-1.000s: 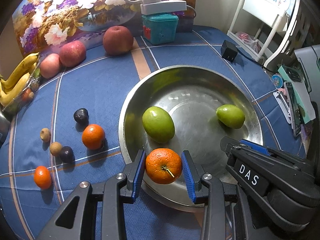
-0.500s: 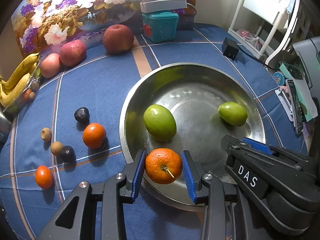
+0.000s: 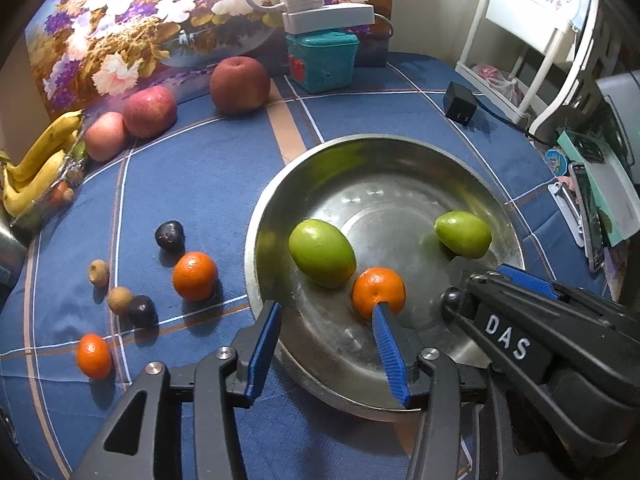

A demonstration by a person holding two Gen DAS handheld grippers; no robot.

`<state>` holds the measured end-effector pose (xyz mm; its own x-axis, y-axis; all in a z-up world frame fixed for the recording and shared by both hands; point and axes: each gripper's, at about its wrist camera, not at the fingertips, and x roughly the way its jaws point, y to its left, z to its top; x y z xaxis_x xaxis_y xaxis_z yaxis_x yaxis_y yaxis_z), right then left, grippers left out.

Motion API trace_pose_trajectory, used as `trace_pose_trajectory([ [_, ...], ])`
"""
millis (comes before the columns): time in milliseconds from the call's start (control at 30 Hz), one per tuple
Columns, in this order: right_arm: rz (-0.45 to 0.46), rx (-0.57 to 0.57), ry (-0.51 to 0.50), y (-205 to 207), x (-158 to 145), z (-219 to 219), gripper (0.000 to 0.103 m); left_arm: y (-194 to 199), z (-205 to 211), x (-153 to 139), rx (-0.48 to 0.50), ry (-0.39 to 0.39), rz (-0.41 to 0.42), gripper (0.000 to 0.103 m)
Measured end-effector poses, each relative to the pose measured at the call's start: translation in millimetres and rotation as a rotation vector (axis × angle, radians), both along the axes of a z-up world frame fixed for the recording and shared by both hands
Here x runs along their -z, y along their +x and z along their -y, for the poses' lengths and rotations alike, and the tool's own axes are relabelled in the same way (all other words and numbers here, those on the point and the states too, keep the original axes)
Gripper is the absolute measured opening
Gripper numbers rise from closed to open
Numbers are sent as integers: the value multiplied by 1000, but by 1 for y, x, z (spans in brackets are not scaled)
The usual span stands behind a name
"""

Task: Organize fruits
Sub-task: 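Open the left tool to drop the mandarin into the plate, then lower the black plum into the plate and open the right tool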

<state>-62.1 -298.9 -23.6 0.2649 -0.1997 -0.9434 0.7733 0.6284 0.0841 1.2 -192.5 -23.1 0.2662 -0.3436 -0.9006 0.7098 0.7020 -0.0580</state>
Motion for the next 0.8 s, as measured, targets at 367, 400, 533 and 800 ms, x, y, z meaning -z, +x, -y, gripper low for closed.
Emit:
trace_pose_trajectory([
  [367,23,20,-16,-2,-7,4,39,21,-21,-7,-81,-32,-30,54],
  [400,22,21,-15,-2,-7,4,39,24,-25,-7,-92,-37,-34,54],
  [533,17,12,-13,0,-6,2,39,37,-41,-8,-148,-50,-46,54],
  [800,10,-62,-30,15,-10,-20,39,70,-85,-10,-310,-42,-34,54],
])
